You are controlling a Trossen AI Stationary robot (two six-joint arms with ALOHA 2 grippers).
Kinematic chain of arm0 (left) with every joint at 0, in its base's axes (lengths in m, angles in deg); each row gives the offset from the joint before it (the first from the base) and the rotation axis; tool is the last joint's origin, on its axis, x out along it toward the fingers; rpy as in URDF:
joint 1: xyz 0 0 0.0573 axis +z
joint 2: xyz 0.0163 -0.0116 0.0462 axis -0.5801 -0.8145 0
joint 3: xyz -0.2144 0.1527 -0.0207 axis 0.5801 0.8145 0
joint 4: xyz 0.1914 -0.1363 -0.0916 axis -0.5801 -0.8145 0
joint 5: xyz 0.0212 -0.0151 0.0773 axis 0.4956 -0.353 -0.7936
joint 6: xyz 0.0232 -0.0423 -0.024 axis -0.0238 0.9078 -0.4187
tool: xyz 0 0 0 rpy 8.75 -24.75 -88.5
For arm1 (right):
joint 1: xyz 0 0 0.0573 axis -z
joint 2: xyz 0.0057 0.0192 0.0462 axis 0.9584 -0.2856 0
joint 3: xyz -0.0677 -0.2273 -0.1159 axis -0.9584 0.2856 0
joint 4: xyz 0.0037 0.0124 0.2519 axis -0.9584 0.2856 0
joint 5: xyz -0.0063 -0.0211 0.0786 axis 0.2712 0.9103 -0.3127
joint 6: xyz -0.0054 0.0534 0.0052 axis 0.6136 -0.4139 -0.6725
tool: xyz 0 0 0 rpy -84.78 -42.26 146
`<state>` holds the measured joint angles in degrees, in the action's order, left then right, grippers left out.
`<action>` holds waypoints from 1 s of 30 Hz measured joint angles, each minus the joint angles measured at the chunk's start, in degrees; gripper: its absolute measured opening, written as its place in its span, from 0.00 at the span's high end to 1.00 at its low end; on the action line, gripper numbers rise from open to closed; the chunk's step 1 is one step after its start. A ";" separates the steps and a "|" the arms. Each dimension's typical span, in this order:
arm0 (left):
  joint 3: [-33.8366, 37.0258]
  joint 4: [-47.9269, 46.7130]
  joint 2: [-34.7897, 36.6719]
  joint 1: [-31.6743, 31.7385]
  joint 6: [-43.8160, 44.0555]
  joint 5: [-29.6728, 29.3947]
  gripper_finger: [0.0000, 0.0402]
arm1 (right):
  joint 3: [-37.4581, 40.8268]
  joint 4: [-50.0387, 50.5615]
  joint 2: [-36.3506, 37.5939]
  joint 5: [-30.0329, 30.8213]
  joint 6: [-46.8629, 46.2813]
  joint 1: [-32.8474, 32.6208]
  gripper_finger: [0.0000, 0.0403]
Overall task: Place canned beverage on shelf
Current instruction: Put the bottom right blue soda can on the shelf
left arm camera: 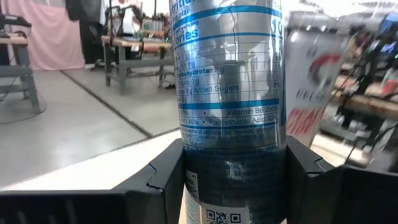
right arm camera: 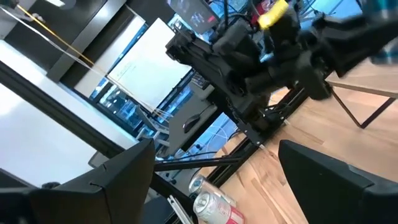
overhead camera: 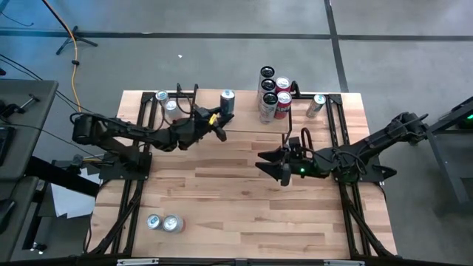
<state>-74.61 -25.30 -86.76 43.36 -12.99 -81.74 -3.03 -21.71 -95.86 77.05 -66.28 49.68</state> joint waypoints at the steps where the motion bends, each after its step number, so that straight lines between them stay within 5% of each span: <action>1: -0.10 -0.21 -0.77 0.00 -0.09 -0.02 0.65 | 0.00 -0.37 0.00 0.43 0.00 0.06 0.19; 9: -0.39 -0.08 -5.14 -0.09 0.04 -1.45 0.65 | -0.33 -1.67 -0.39 2.35 -0.97 0.09 0.19; 14: -0.51 0.52 -5.94 -0.11 0.06 -1.51 0.65 | -9.06 0.47 -6.45 0.37 3.67 1.83 0.19; 23: -0.53 -0.14 -5.88 -0.11 0.02 -1.50 0.65 | -49.86 49.03 -19.60 4.47 7.54 11.91 0.23; 27: -0.53 -0.28 -5.88 -0.11 0.02 -1.25 0.65 | -67.15 67.26 -27.23 4.68 8.69 18.12 0.42; 30: -0.53 -0.33 -5.88 -0.11 0.06 -1.20 0.65 | -76.52 75.22 -32.70 2.94 11.78 22.53 0.67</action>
<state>-75.14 -25.63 -92.64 43.25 -12.93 -82.95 -79.55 53.51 -128.56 80.00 -54.49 72.21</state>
